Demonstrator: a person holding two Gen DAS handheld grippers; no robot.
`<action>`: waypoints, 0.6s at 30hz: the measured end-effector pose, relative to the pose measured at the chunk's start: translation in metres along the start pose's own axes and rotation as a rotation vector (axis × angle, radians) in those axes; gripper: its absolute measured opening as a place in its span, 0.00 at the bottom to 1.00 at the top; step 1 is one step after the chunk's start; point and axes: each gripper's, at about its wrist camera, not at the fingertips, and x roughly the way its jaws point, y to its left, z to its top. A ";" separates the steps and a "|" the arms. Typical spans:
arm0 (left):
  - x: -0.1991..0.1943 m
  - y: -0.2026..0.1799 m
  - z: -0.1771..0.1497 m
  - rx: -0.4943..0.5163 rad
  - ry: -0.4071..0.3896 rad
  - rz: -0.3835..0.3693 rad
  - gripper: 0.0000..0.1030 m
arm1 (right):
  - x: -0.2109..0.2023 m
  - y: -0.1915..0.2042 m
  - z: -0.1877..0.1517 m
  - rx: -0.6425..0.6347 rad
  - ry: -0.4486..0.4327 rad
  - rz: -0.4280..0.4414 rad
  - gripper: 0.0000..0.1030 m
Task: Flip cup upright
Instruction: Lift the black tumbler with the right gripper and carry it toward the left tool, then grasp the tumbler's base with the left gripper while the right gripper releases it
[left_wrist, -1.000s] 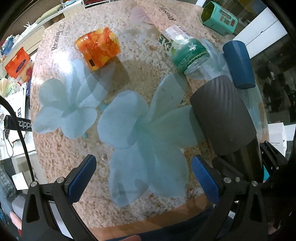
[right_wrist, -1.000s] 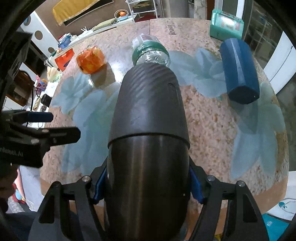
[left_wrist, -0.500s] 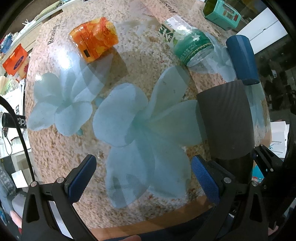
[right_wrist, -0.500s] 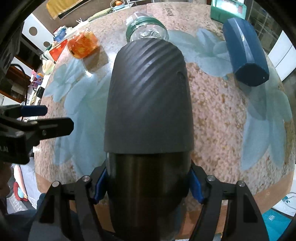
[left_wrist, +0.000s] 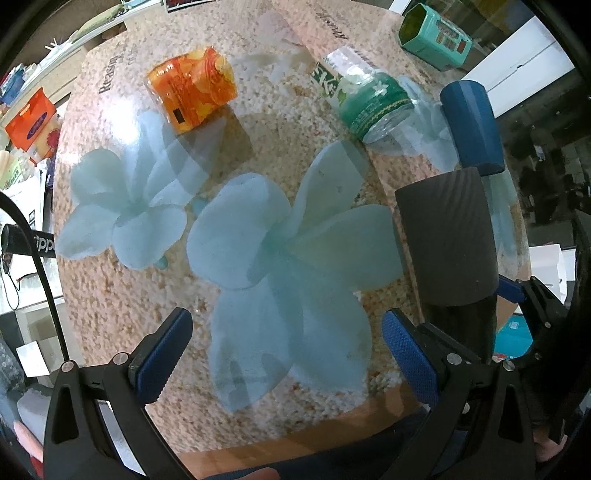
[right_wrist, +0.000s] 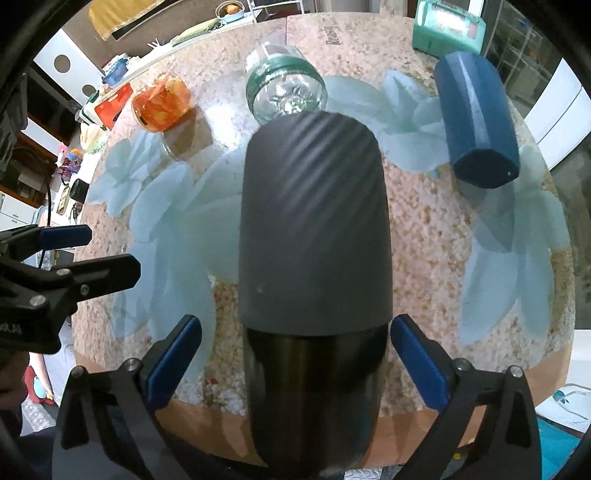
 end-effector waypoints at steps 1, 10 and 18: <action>-0.002 0.000 0.000 0.002 -0.001 0.001 1.00 | -0.002 0.000 0.000 0.001 0.000 -0.001 1.00; -0.030 -0.021 0.004 0.038 -0.013 -0.019 1.00 | -0.066 -0.021 -0.005 0.000 -0.076 -0.050 1.00; -0.046 -0.062 0.015 0.049 -0.034 -0.016 1.00 | -0.124 -0.041 0.020 -0.018 -0.150 -0.046 1.00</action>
